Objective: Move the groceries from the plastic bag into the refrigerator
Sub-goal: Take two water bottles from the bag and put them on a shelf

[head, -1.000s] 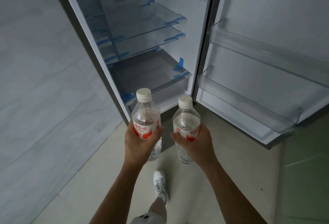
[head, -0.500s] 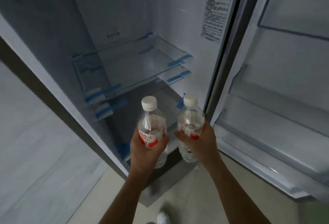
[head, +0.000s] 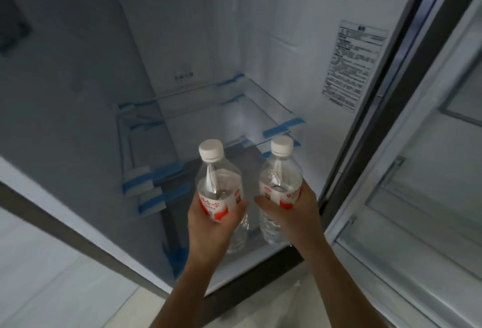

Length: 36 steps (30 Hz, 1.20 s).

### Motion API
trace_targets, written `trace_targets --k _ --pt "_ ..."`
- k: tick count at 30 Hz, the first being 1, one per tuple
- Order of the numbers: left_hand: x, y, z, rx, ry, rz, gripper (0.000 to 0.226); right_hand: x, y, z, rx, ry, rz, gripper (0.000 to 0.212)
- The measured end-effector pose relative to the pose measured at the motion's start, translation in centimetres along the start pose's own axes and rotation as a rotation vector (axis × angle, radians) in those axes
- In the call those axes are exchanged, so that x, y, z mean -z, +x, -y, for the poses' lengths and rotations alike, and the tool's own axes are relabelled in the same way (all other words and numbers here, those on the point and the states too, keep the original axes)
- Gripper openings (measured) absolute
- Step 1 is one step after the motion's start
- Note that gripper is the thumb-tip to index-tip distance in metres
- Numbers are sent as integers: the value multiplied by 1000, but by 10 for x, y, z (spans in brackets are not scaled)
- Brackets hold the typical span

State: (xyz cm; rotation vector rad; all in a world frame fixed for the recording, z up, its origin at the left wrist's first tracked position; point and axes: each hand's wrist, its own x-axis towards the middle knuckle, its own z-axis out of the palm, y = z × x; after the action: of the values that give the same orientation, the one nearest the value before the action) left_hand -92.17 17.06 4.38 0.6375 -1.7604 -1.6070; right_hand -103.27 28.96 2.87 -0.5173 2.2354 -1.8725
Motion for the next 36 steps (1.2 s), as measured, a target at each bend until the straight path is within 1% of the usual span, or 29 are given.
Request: trace_targets --k 5,7,13,17,23,28,30,32,36 --pt "-6 14 -27 -63 -36 -86 44 -10 31 31 61 55 108 63" --pt "-6 20 -38 -98 -50 -128 48 -12 39 42 83 86 144 65" --pt "4 41 -74 -236 -56 -251 46 -18 58 86 156 207 227 53" --pt "16 62 -91 -291 -33 -285 43 -24 74 116 241 261 260 44" --pt "29 93 -98 -240 -14 -374 31 -50 102 140 301 284 262 45" --pt "35 122 -87 -157 34 -428 35 -75 126 144 304 271 239 40" --pt "37 131 -82 -152 56 -438 35 -85 132 141 307 259 221 37" --pt "38 139 -77 -145 97 -440 39 -95 138 136 291 257 206 36" --pt "37 152 -70 -111 101 -455 46 -108 146 125 287 235 178 37"
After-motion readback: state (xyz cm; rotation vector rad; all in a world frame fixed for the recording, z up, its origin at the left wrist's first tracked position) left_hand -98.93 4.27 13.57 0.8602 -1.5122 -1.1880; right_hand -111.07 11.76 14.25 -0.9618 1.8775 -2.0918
